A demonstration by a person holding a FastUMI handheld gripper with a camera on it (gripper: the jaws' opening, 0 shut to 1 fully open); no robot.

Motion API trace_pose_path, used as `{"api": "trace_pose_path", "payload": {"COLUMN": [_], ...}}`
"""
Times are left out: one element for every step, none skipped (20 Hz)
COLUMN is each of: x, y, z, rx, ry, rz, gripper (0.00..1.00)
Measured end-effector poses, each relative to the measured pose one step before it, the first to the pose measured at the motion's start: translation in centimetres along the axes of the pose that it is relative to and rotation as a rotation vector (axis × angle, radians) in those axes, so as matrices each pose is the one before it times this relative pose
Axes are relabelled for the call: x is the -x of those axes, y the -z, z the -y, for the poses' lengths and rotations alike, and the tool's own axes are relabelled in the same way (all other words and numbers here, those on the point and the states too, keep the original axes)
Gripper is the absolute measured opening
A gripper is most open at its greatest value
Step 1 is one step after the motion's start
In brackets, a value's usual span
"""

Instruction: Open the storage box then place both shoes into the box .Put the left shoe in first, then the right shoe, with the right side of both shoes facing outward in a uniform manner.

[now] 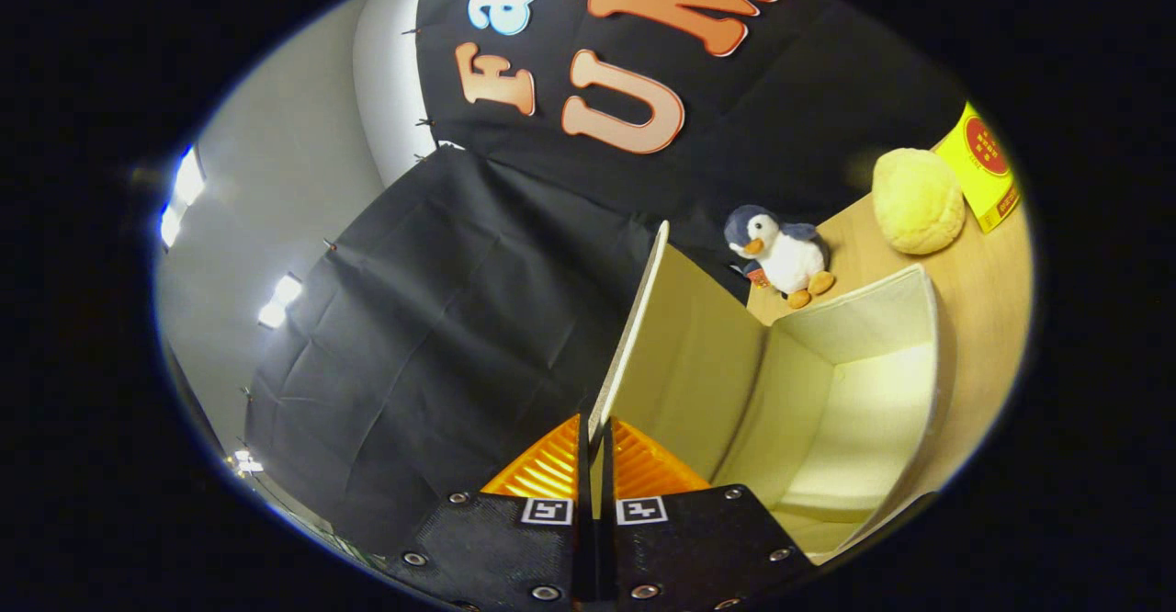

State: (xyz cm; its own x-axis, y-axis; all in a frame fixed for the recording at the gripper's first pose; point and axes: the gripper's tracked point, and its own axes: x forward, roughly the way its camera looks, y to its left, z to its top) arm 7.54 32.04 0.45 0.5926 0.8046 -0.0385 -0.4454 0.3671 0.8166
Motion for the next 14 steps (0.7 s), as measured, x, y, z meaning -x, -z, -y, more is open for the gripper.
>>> {"api": "trace_pose_path", "payload": {"x": [-0.969,-0.984,-0.787,-0.638,-0.609,-0.469,-0.391,-0.116,-0.018,0.006,0.024,0.215,0.269,0.303], "y": [0.288,0.474,0.678,0.696,0.674,0.53,0.45,0.17,0.179,-0.164,0.186,-0.013,-0.036,-0.189], "z": [-0.269,-0.14,0.399,0.315,0.108,0.024,0.074,0.019,0.458,0.378,0.382,0.414,0.461,0.577], "rx": [0.01436,0.01259,0.01566,0.02286,0.01692,0.00589,0.0051,0.00983,0.0134,0.01042,0.00777,0.0052,0.00848,0.01039], "ry": [0.00517,0.01065,0.03237,0.02366,0.01467,0.0072,0.00879,0.01142,0.01982,0.01948,0.01508,0.01594,0.01818,0.02269], "rz": [-0.00442,-0.0132,-0.01604,-0.0224,-0.0222,-0.01509,-0.0124,-0.00679,-0.00427,-0.00202,-0.00254,0.00228,0.00524,0.0099], "gripper": [0.06,0.08,0.13,0.18,0.34,0.5,0.65,0.74,0.9,0.96,0.97,0.97,0.98,0.98]}}
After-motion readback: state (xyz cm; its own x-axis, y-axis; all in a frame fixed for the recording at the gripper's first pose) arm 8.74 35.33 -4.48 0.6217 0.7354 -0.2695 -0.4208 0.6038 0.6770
